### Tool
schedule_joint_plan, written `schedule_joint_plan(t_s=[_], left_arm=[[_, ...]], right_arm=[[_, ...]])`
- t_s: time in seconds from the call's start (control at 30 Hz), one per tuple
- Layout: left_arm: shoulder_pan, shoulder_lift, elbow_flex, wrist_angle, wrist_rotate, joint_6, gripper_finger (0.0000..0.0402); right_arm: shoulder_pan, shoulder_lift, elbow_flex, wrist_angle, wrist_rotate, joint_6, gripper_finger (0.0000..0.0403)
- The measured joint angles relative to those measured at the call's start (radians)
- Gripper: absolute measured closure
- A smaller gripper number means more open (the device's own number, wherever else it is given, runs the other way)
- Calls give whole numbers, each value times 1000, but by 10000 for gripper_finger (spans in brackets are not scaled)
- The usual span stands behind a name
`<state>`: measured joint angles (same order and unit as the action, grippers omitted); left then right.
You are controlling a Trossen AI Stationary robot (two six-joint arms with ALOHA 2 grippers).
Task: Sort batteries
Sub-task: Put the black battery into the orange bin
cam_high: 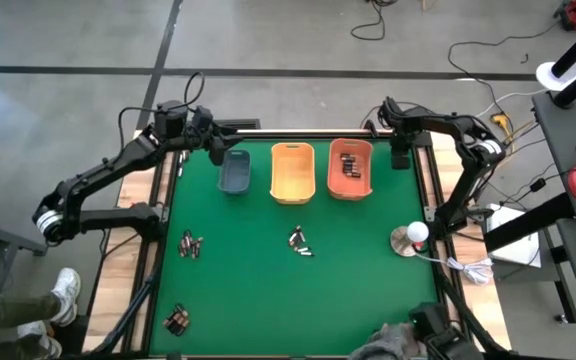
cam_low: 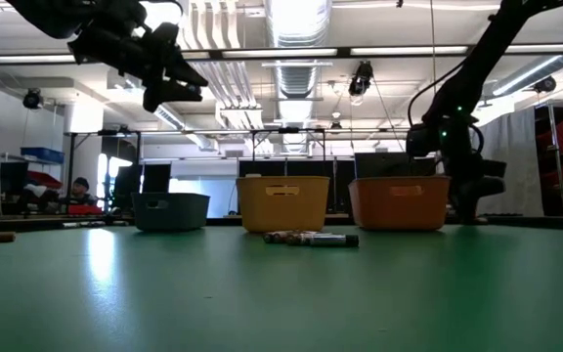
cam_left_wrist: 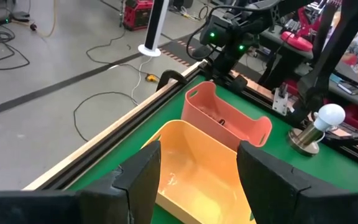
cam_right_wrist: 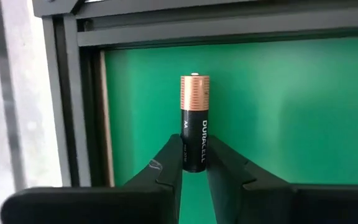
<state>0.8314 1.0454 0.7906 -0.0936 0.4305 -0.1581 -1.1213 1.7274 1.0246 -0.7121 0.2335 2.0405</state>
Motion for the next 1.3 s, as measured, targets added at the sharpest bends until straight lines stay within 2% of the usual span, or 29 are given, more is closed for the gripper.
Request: schedule_joint_plan(t_s=[0.37, 0.6, 0.8, 0.97, 1.17, 1.3], left_arm=[[0, -33, 0, -4, 0, 73, 210], [0, -77, 0, -5, -1, 113, 210], [0, -132, 0, -16, -1, 151, 210], [0, -161, 0, -29, 6, 185, 210], [0, -160, 0, -17, 15, 201, 210], [0, -153, 0, 1, 16, 202, 210]], right_arm=[[13, -89, -2, -18, -5, -118, 357], [85, -182, -1, -19, 9, -234, 358], [197, -294, 6, -22, 21, -501, 359], [358, -365, 65, -44, 21, -768, 359], [575, -344, 133, -129, -11, -1035, 359], [632, -275, 137, -123, -94, -1273, 359]])
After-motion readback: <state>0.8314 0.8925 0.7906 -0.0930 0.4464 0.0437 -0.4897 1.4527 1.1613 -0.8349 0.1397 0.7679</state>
